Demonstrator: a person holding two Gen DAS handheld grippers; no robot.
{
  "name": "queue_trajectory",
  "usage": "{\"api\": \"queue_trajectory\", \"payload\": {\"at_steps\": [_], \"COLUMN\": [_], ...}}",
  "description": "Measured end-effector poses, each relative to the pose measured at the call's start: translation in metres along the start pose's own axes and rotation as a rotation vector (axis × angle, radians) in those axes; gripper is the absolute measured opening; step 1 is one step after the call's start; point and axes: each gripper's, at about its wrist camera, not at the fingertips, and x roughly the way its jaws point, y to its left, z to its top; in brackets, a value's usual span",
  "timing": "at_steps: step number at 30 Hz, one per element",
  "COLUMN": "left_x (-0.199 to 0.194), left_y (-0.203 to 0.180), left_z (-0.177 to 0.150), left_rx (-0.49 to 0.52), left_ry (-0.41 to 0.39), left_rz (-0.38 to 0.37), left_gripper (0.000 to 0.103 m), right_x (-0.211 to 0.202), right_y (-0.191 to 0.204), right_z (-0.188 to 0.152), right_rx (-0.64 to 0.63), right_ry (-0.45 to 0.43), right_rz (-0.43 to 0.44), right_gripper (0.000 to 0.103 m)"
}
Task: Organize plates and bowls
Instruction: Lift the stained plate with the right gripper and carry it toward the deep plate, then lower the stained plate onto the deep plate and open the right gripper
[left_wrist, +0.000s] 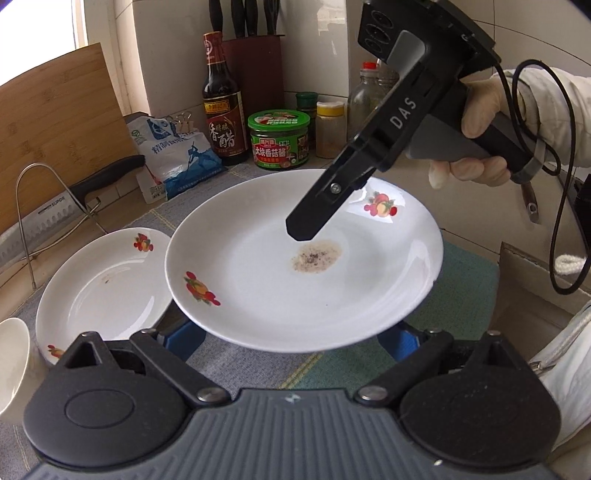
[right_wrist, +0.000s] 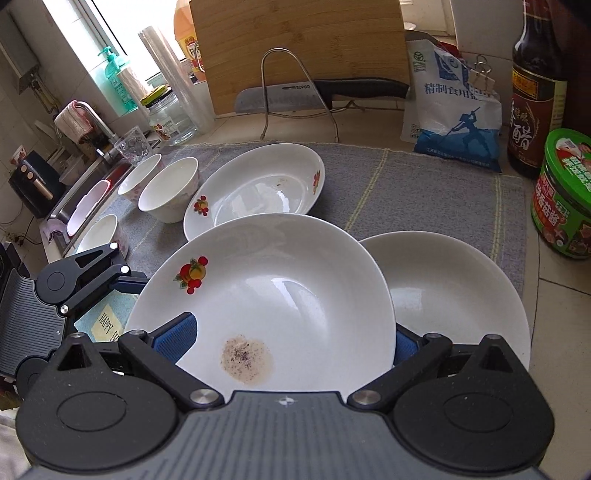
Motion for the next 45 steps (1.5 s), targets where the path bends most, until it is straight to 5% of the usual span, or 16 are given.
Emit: {"api": "queue_trajectory", "payload": {"at_steps": [17,45], "left_x": [0.042,0.064], "left_y": [-0.002,0.005], "left_z": [0.026,0.039], "left_rx": [0.037,0.048], "left_ry": [0.054,0.089], "left_rz": [-0.037,-0.049], "left_gripper": [0.098,0.098], "right_x": [-0.008,-0.012], "right_y": [-0.055,-0.08], "right_z": [-0.014,-0.022], "right_rx": [0.07,0.13], "right_ry": [-0.006,-0.012], "right_rz": [-0.011,-0.033], "right_gripper": [0.103,0.103]}}
